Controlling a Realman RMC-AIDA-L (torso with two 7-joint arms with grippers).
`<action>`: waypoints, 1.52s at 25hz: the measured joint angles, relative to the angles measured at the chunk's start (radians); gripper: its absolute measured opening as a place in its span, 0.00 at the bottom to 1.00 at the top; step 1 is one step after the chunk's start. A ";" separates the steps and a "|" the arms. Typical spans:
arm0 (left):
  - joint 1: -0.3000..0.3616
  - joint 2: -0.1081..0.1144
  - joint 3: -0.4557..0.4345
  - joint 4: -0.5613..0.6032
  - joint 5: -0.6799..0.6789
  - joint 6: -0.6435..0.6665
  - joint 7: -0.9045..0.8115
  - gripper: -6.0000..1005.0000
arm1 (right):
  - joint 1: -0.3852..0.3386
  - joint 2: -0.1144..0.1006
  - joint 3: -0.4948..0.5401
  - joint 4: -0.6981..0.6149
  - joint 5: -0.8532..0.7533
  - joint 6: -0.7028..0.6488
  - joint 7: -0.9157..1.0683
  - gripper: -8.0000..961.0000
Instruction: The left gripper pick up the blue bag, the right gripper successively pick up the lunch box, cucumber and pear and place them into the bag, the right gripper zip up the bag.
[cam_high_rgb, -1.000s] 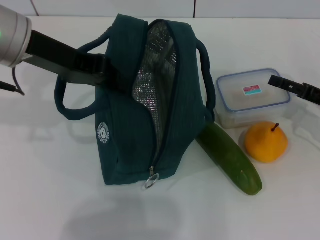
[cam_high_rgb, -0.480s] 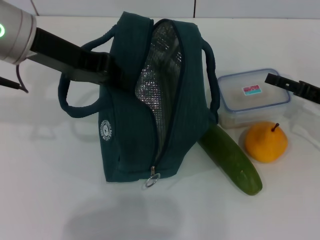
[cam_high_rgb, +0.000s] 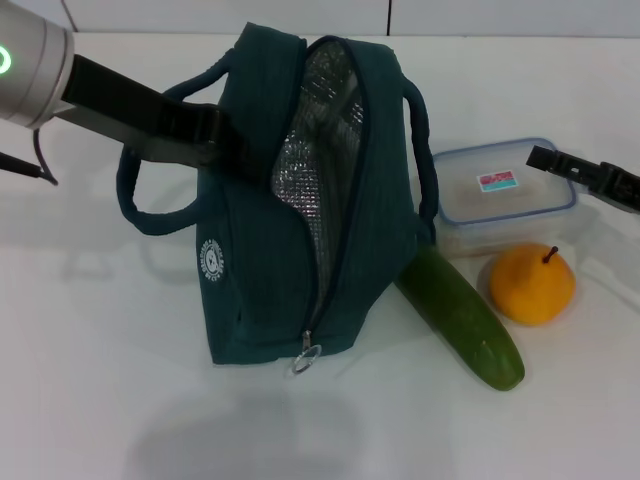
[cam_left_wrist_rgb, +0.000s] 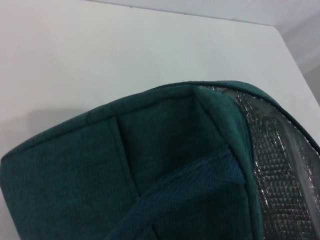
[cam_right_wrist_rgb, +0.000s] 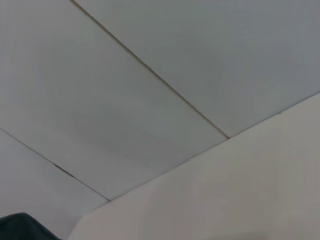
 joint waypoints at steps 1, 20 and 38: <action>0.001 0.000 0.000 0.000 -0.001 0.000 0.000 0.06 | -0.002 -0.001 0.001 0.000 0.002 -0.008 0.004 0.85; -0.011 -0.004 0.002 -0.015 -0.004 0.000 0.005 0.06 | -0.009 -0.008 0.013 -0.001 0.014 -0.090 0.161 0.84; -0.019 -0.010 0.002 -0.016 -0.005 -0.001 0.024 0.06 | -0.007 -0.013 0.005 0.000 0.012 -0.127 0.234 0.79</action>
